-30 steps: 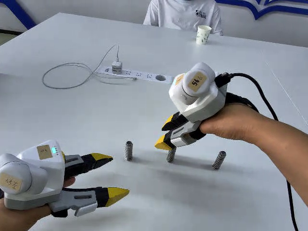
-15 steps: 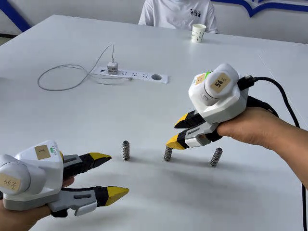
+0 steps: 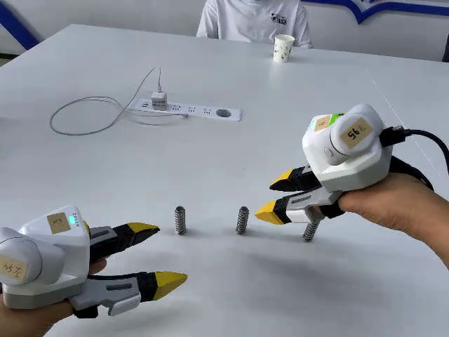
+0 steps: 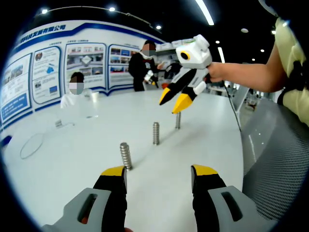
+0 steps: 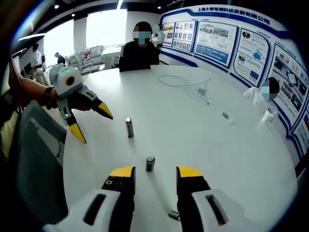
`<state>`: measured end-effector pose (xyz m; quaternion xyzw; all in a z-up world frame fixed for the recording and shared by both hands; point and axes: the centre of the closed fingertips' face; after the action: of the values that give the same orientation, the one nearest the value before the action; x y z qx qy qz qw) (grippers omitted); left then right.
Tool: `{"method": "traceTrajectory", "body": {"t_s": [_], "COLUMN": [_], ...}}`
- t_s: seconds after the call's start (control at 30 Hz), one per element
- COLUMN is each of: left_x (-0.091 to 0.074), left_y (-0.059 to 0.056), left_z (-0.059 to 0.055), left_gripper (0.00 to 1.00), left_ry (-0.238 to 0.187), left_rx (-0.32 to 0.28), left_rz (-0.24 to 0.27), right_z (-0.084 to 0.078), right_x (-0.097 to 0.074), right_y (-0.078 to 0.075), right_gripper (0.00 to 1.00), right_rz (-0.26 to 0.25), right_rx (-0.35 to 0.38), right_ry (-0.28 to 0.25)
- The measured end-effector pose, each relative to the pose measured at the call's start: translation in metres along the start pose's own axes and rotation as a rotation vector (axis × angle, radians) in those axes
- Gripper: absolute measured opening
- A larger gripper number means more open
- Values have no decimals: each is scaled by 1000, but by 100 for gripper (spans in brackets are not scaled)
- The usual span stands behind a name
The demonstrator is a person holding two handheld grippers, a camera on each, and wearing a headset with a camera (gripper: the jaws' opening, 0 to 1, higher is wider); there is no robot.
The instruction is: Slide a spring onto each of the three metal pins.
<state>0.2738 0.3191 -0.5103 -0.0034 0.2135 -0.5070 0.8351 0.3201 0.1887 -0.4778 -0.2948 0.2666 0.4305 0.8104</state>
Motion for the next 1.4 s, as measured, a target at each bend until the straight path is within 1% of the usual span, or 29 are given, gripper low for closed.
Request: {"method": "traceTrajectory", "body": {"t_s": [0.13,0.33,0.6,0.7,0.83,0.93,0.97,1.17,1.4], "left_x": [0,0,0,0,0,0,0,-2,-2], "left_y": [0,0,0,0,0,-1,-1,0,0], "left_z": [0,1,1,2,1,1,1,0,-1], "left_gripper": [55,55,56,56,56,57,57,57,57], "left_ry": [0,-2,-4,-4,-3,-2,-1,2,1], "left_rx": [-2,-4,-7,-7,-8,-8,-8,-9,-15], "left_rz": [0,0,-1,-2,-1,-1,-1,3,8], "right_z": [-2,-8,-19,-25,-33,-38,-41,-57,-75], "right_x": [-8,-18,-32,-38,-43,-47,-49,-53,-58], "right_y": [2,-1,0,0,0,-1,-1,-1,5], "right_gripper": [35,36,40,41,42,42,43,47,50], "right_rz": [-21,-57,-97,-114,-130,-147,-148,-161,-161], "right_rx": [23,56,83,109,124,137,149,169,195], "right_ry": [-23,-62,-82,-93,-99,-118,-123,-126,-141]}}
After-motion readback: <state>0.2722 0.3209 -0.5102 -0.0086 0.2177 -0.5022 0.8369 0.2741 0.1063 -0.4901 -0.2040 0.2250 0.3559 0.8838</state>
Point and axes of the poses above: the centre of the closed fingertips' face, and the gripper's own axes: x roughly forward along the fingers, y roughly to its left, z roughly out of its top, and after that the axes turned 12 degrees about -x, right-handed
